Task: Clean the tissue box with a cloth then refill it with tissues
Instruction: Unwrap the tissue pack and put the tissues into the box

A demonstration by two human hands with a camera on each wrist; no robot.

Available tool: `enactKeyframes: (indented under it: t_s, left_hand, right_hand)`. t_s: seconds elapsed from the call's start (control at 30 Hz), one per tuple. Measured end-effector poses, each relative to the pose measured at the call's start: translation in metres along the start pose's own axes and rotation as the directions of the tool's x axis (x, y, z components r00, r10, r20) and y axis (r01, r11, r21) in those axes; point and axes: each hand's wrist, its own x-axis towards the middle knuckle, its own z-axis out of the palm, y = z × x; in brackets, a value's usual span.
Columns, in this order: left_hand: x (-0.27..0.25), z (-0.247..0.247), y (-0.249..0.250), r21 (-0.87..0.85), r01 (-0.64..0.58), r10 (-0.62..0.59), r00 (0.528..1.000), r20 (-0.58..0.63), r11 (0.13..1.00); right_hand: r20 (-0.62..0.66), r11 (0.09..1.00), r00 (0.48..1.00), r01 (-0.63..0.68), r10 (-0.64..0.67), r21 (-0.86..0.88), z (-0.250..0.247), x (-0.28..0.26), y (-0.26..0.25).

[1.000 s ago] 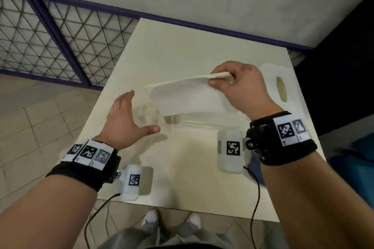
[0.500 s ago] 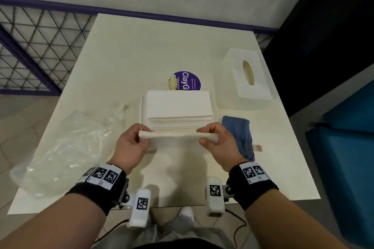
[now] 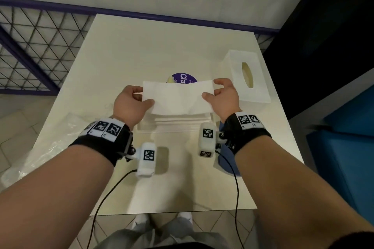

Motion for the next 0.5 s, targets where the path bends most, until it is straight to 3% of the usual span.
enactKeyframes:
  t_s: [0.2, 0.4, 0.5]
  left_hand:
    - [0.004, 0.008, -0.013, 0.094, 0.029, -0.028, 1.000, -0.011, 0.995]
    - [0.004, 0.010, -0.027, 0.383, -0.172, 0.152, 0.985, 0.082, 0.907]
    - [0.005, 0.011, -0.036, 0.477, -0.187, 0.126, 0.979, 0.158, 0.859]
  right_hand:
    - [0.059, 0.988, 0.996, -0.055, 0.064, -0.142, 0.012, 0.009, 0.010]
    - [0.108, 0.904, 0.993, 0.080, -0.038, -0.421, 0.021, 0.008, 0.028]
    - [0.166, 0.840, 0.985, 0.135, -0.054, -0.525, 0.025, 0.006, 0.036]
